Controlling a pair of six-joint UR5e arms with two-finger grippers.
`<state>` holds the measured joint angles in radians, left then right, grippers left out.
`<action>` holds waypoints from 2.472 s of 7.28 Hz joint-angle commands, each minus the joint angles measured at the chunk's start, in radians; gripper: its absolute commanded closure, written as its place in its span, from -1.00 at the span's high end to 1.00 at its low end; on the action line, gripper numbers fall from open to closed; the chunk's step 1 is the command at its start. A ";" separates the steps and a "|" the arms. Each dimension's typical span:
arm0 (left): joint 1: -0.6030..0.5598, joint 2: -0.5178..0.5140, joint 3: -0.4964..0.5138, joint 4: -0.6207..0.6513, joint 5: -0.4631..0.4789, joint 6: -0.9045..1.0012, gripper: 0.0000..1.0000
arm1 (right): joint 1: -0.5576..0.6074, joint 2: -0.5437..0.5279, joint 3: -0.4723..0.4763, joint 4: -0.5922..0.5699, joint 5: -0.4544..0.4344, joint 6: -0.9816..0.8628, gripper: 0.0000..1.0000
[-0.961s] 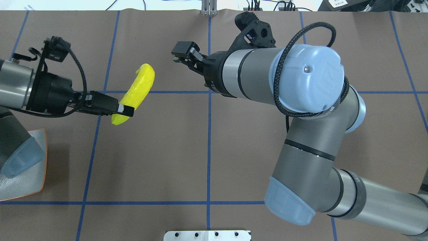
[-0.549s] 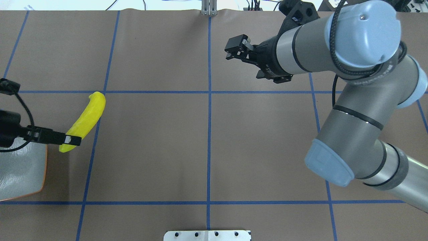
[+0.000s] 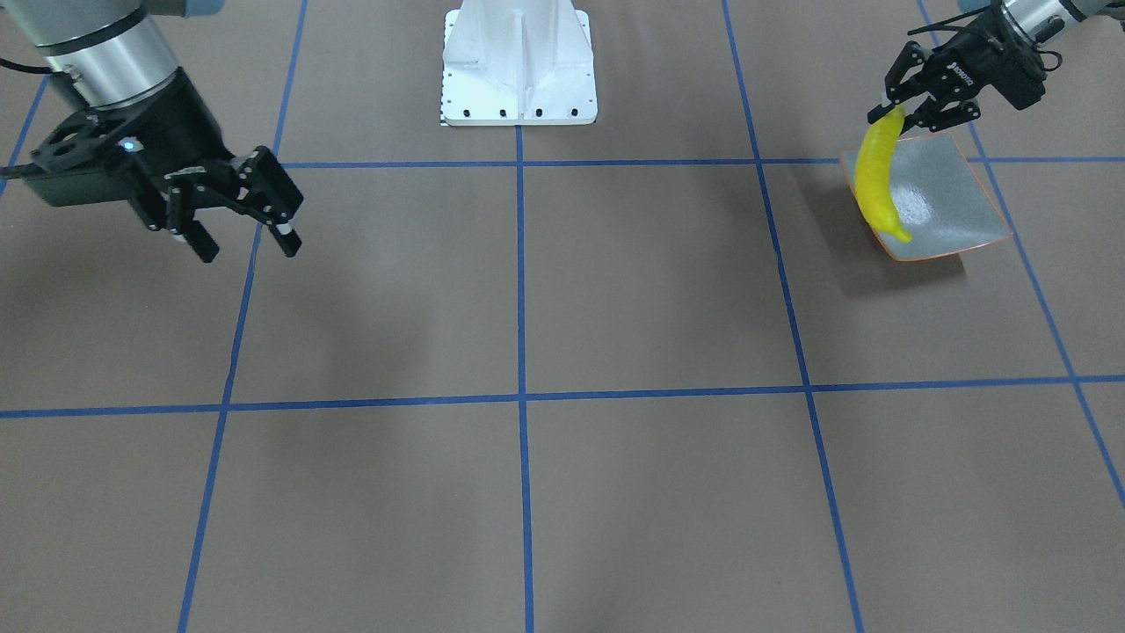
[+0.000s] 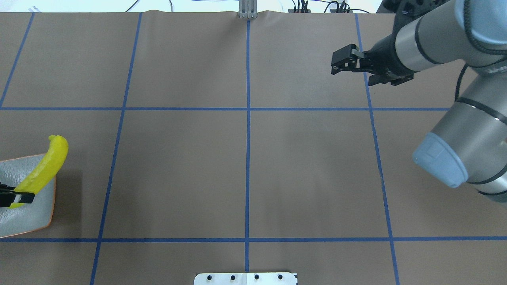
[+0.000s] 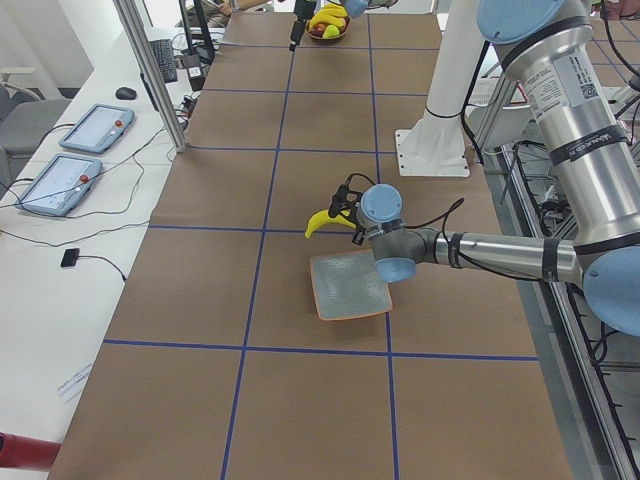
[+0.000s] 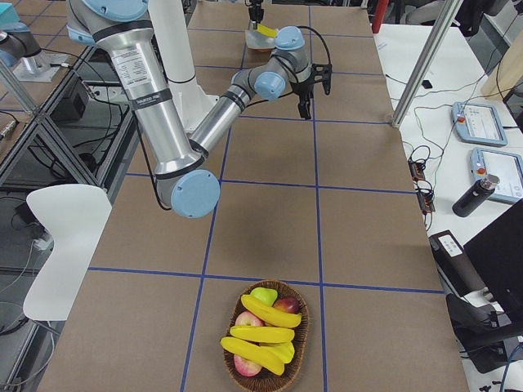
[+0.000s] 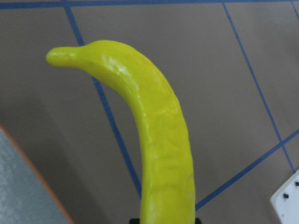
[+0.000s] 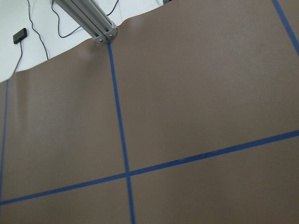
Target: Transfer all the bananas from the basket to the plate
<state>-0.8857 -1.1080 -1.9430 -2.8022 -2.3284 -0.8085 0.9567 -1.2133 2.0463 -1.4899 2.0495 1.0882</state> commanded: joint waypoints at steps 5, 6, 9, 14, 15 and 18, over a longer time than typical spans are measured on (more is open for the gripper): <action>0.001 0.025 0.174 0.000 0.089 0.306 0.43 | 0.416 -0.207 -0.105 -0.205 0.181 -0.957 1.00; -0.001 0.027 0.174 -0.010 0.089 0.333 0.99 | 0.462 -0.233 -0.132 -0.202 0.189 -1.055 1.00; -0.084 -0.004 0.162 -0.037 -0.076 0.324 1.00 | 0.556 -0.275 -0.222 -0.201 0.241 -1.253 1.00; -0.288 -0.138 0.174 0.029 -0.256 0.315 1.00 | 0.655 -0.376 -0.418 -0.131 0.255 -1.412 0.98; -0.288 -0.138 0.170 0.029 -0.255 0.315 1.00 | 0.678 -0.385 -0.557 0.052 0.264 -1.409 0.98; -0.292 -0.138 0.159 0.023 -0.255 0.315 1.00 | 0.827 -0.349 -0.789 0.185 0.310 -1.433 0.94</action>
<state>-1.1771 -1.2455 -1.7797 -2.7773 -2.5833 -0.4939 1.7179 -1.5836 1.3409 -1.3282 2.3528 -0.3366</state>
